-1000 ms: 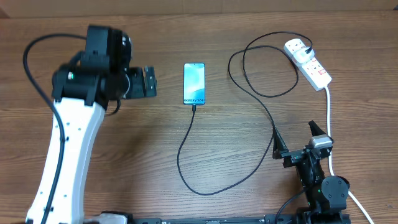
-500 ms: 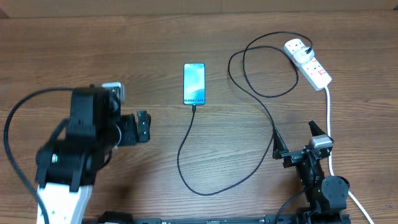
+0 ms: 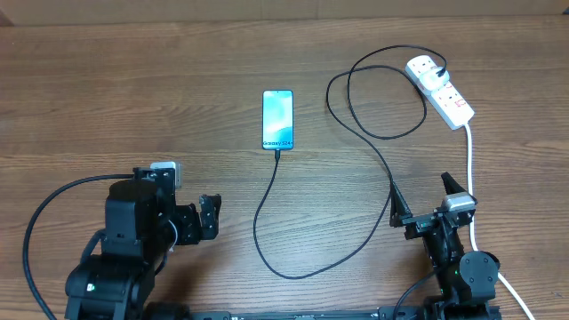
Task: Plug charger to phone and switch on socket
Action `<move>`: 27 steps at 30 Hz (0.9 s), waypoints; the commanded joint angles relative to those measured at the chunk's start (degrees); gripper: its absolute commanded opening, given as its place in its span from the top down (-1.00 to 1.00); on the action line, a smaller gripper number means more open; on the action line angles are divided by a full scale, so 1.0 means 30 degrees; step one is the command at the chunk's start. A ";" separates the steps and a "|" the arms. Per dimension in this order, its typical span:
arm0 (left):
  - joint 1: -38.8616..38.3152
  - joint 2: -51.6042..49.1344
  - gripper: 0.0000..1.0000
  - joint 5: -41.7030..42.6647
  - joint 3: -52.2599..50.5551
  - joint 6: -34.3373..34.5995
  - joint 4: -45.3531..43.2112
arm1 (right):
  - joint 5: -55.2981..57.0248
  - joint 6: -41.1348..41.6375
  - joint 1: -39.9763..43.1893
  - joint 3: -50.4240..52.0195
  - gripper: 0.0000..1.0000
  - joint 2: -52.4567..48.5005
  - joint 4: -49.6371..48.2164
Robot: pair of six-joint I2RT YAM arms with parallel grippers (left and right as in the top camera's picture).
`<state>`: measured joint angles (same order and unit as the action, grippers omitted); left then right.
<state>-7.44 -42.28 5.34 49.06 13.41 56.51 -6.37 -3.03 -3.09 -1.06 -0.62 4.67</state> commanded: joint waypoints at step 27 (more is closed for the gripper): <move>0.0197 0.8029 -0.99 0.1239 -0.9639 -0.1625 -1.1234 | 0.0233 0.0051 0.0058 0.0197 -1.00 0.0153 -0.0080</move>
<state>-7.44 -20.45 8.40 22.41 12.73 25.93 -6.37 -3.01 -3.09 -1.06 -0.62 4.64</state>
